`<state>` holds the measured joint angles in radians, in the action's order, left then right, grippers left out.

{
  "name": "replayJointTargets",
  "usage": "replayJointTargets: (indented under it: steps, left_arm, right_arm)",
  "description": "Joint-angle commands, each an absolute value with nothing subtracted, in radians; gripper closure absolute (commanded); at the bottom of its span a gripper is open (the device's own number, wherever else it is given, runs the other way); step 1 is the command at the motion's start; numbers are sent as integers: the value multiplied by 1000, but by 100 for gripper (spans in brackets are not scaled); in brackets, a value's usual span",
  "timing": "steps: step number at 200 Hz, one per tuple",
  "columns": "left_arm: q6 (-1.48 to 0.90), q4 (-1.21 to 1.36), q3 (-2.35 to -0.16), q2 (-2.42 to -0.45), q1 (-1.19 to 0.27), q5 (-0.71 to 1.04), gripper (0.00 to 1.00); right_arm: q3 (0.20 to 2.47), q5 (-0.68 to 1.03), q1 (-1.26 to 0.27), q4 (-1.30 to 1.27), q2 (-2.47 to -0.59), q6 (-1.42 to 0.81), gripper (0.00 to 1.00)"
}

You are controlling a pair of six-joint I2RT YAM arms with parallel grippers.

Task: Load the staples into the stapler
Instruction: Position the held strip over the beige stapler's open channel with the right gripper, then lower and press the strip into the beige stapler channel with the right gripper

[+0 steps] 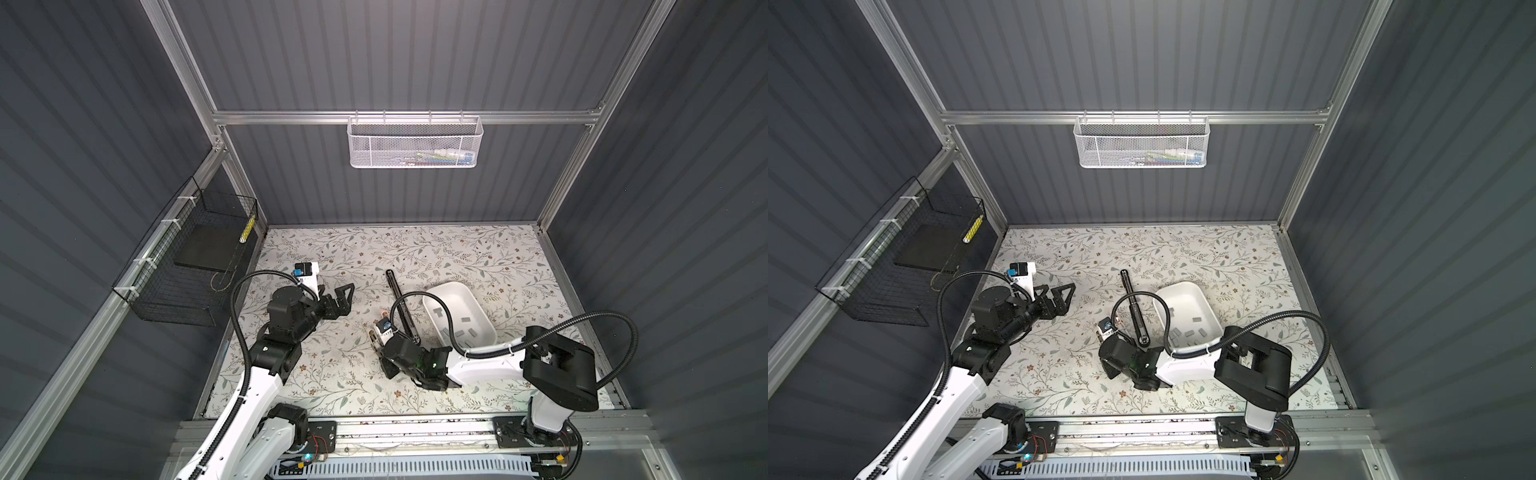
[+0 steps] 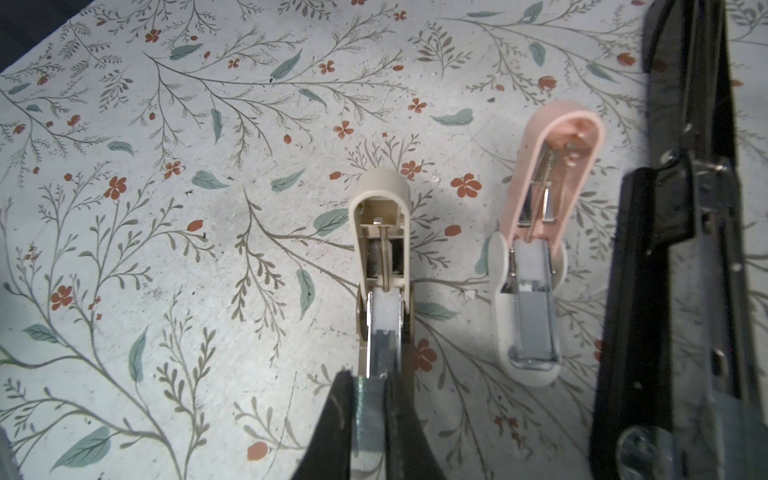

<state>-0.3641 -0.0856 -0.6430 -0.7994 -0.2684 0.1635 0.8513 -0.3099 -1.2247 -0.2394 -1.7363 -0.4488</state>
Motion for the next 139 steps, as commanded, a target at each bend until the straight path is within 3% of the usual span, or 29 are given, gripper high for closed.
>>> replayJointTargets:
  steps: [1,139]
  left_arm:
    - [-370,-95,-639,-788,-265,159,1]
    - [-369,-96,-640,-784,-265,157,0]
  right_arm:
    - [877,-292,-1229,-233,-1735,-455,100]
    - [920,-292,-1230,-204,-1796,-465,100]
